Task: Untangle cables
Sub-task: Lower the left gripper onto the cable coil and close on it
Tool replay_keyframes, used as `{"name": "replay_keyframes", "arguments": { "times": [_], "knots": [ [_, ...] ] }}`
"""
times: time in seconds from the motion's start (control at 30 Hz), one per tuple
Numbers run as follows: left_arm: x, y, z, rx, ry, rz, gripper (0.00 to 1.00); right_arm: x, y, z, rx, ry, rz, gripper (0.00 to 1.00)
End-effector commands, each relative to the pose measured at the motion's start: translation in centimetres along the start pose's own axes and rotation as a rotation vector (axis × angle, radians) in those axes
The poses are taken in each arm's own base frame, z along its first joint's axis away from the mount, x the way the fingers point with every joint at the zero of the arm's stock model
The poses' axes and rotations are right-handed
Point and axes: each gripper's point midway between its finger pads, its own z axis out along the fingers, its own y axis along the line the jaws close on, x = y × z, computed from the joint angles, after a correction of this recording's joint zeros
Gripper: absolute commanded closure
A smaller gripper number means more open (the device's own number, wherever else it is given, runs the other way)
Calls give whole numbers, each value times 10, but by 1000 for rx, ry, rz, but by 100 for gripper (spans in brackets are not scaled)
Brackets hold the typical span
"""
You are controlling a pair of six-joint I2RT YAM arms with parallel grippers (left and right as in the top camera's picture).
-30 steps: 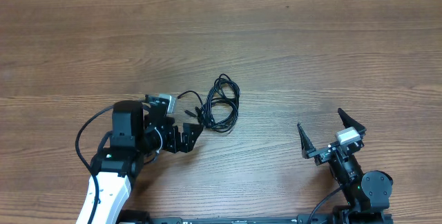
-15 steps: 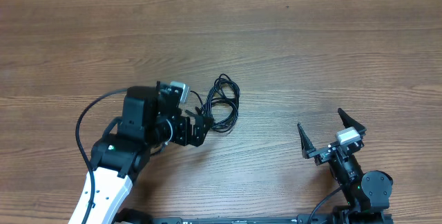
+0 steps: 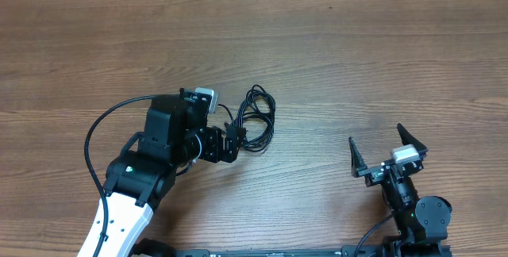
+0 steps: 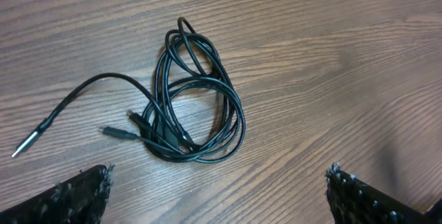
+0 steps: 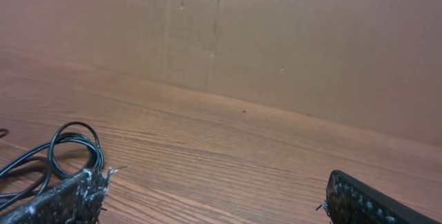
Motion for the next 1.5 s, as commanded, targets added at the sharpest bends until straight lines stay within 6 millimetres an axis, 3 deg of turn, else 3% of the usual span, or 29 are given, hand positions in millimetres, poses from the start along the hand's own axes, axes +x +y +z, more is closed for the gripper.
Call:
{"name": "replay_keyframes", "arguments": {
  "times": [0.0,0.27,0.67,1.13,1.47],
  "knots": [
    [-7,-2,-3,-7,-17,-10,0,2,0,0,3,-4,0,0],
    [-7,1,-2,-19,-13,-12,0,2,0,0,4,-3,0,0],
    [8,12,24,-41,87,-57,0,2,0,0,3,-1,1,0],
    [-12,10,27,-26,13,24,0,2,0,0,3,-1,1,0],
    [-14,9,27,-24,3,27,0,2,0,0,3,-1,1,0]
  ]
}}
